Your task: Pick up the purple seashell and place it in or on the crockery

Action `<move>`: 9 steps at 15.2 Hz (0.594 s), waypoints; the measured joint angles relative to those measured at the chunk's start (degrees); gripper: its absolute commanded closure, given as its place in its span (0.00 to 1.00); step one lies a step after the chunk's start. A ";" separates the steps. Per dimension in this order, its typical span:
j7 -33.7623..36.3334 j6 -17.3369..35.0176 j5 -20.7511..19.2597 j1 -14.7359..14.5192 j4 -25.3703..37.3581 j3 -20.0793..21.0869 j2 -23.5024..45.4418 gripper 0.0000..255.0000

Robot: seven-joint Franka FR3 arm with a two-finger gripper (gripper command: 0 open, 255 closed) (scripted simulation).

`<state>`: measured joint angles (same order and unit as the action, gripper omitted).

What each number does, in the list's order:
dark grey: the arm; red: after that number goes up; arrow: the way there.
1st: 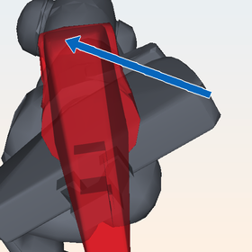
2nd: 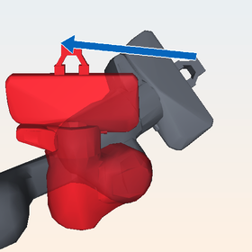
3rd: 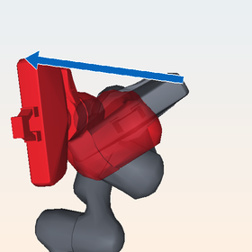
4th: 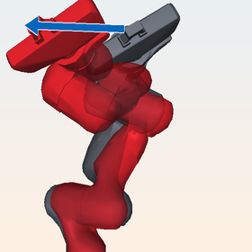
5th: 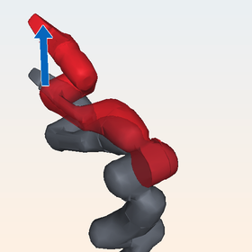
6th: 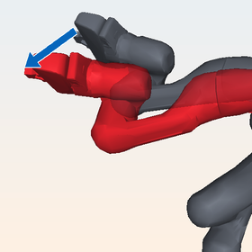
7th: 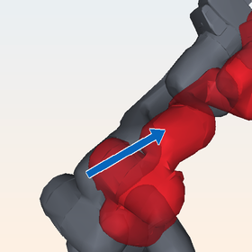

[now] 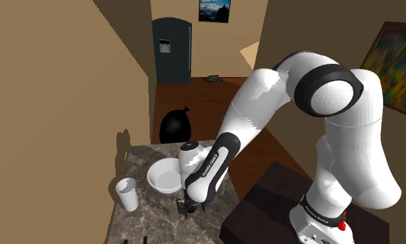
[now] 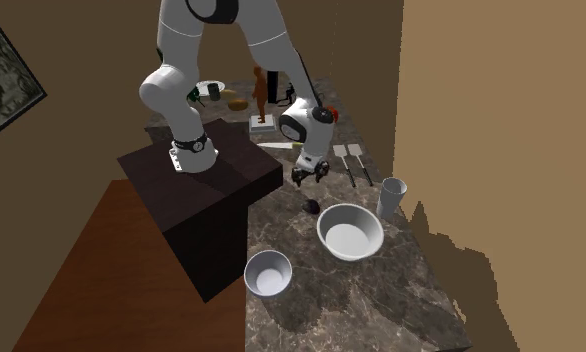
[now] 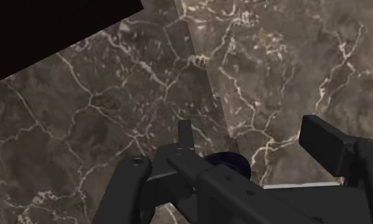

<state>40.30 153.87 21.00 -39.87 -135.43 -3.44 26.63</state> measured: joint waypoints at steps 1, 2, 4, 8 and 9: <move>1.41 1.53 -0.65 -0.63 0.04 -1.21 0.66 0.00; 3.20 2.96 -1.44 -1.63 -0.34 -2.66 0.74 0.00; 6.52 6.22 -2.82 -3.43 -0.33 -5.74 2.19 0.00; 8.68 10.07 -3.18 -4.12 1.10 -7.69 5.90 0.00; 8.47 10.70 -2.92 -3.70 1.61 -7.33 6.95 0.00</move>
<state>48.77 164.57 18.08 -43.58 -133.82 -10.77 33.58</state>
